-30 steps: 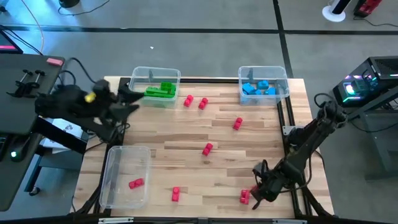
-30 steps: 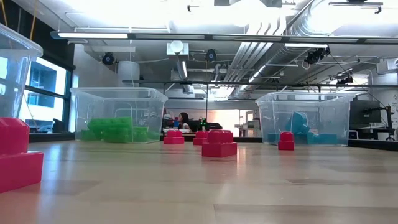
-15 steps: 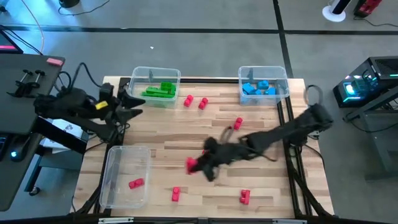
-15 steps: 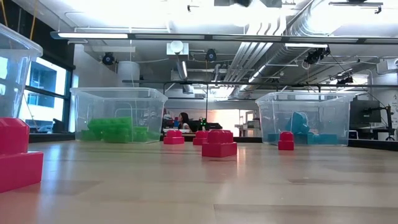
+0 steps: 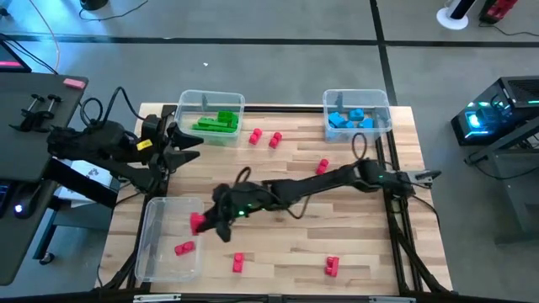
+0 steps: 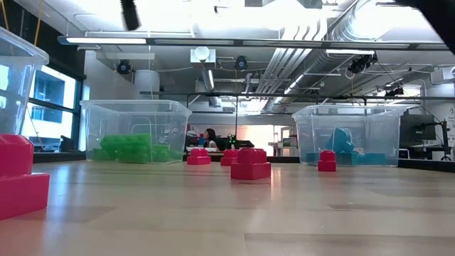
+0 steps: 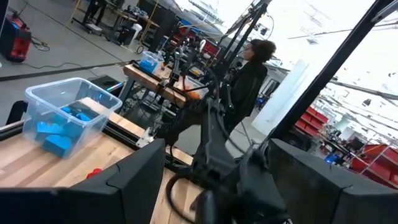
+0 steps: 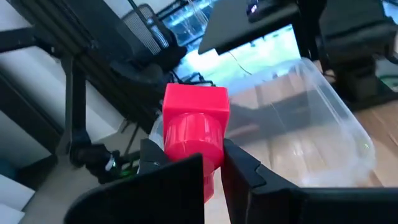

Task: Sort blocks
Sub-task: Put the red game piece into the bottom left transparent bin

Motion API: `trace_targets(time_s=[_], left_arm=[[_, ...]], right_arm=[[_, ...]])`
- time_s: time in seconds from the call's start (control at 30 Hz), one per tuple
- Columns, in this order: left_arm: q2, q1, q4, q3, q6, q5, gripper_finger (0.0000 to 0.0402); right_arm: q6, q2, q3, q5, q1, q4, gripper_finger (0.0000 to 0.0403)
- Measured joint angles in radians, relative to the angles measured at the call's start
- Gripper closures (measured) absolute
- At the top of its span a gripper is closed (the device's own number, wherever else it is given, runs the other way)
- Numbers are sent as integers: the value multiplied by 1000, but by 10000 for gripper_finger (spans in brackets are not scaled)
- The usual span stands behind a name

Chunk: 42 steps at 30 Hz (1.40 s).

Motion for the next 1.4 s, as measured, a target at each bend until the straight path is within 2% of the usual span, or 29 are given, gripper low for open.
trace_targets(time_s=[0.27, 0.37, 0.47, 0.57, 0.73, 0.83, 0.9, 0.97, 1.07, 1.4], left_arm=[[0, 0, 14, 0, 0, 0, 131], [0, 0, 14, 0, 0, 0, 131], [0, 0, 13, 0, 1, 0, 131], [1, 0, 13, 0, 1, 0, 131], [2, 0, 12, 0, 1, 0, 131], [2, 0, 15, 1, 1, -1, 131], [2, 0, 14, 1, 1, 0, 131], [2, 0, 14, 1, 1, 0, 131], [2, 0, 14, 1, 1, -1, 131], [4, 0, 11, 1, 36, 13, 131]], right_arm=[[34, 215, 264, -37, -26, -8, 403], [70, 270, 313, 10, -27, -10, 402], [127, 285, 305, 69, -28, 17, 389], [127, 285, 298, 31, -35, 34, 353], [88, 279, 318, 0, -39, 60, 257], [59, 256, 317, -12, -44, 14, 202], [44, 234, 317, -65, -52, -16, 176], [13, 202, 317, -128, -62, -84, 160], [-61, 140, 317, -122, -71, -296, 154], [-374, 28, 317, 123, -15, -1203, 163]])
